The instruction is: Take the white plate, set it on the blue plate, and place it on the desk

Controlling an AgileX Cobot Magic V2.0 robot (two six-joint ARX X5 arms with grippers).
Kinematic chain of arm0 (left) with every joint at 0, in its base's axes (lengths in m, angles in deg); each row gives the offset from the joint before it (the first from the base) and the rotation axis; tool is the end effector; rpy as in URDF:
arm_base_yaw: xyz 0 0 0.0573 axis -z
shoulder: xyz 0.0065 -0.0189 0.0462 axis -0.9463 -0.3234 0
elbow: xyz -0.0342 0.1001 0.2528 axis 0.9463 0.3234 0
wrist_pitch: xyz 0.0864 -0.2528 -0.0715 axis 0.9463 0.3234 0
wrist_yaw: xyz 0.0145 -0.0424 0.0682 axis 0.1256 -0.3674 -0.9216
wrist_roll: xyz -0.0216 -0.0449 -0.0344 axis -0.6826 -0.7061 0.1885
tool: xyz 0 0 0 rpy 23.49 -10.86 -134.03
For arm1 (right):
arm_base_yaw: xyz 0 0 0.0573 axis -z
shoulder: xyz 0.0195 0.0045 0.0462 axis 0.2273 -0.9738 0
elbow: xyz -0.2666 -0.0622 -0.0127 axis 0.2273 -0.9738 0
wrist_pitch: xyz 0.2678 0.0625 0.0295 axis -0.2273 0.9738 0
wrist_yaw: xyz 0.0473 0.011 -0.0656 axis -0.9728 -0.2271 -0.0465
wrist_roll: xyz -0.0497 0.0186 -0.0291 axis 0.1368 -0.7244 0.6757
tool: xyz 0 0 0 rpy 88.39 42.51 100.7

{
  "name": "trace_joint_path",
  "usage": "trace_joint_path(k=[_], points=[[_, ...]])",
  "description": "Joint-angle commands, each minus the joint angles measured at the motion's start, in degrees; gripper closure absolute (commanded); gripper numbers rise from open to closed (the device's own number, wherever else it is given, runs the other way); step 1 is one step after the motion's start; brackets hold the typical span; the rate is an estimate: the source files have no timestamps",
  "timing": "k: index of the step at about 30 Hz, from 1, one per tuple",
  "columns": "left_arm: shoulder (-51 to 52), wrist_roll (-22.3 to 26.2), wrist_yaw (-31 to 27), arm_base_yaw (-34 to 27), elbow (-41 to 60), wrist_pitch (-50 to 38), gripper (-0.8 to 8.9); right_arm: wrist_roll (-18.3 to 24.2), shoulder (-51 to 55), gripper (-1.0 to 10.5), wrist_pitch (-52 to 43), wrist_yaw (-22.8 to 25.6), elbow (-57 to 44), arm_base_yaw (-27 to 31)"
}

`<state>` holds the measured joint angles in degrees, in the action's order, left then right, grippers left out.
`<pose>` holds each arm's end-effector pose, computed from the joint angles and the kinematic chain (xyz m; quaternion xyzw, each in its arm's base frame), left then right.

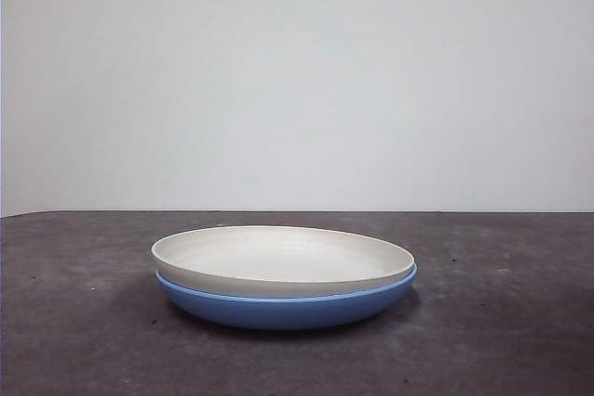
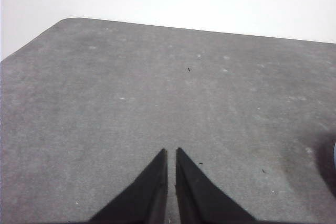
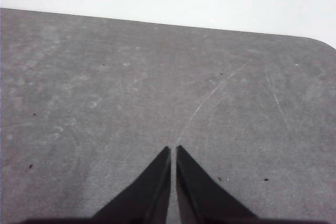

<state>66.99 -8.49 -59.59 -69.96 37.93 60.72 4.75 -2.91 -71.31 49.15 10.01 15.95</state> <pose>0.1206 -0.0034 0.1557 -0.0455 0.0778 -0.0186 0.9958 0.1214 -0.0072 0.1513 -0.0232 0.0788 -0.0375 0.9959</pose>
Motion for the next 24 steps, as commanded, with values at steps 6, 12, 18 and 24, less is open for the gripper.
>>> trace_joint_path(k=[6, 12, 18, 24], points=[[0.1, 0.6, -0.2, -0.1, 1.2, 0.3, 7.86, -0.8, 0.0, 9.3, 0.5, 0.2, -0.3, 0.0], [0.1, 0.7, -0.2, -0.1, 1.2, 0.3, 7.86, -0.8, 0.0, 9.3, -0.6, 0.0, -0.3, 0.0], [0.1, 0.7, -0.2, -0.1, 1.2, 0.3, 7.86, -0.8, 0.0, 9.3, -0.6, 0.0, -0.3, 0.0], [0.1, 0.7, -0.2, -0.1, 1.2, 0.3, 7.86, -0.8, 0.0, 9.3, -0.6, 0.0, -0.3, 0.0]])
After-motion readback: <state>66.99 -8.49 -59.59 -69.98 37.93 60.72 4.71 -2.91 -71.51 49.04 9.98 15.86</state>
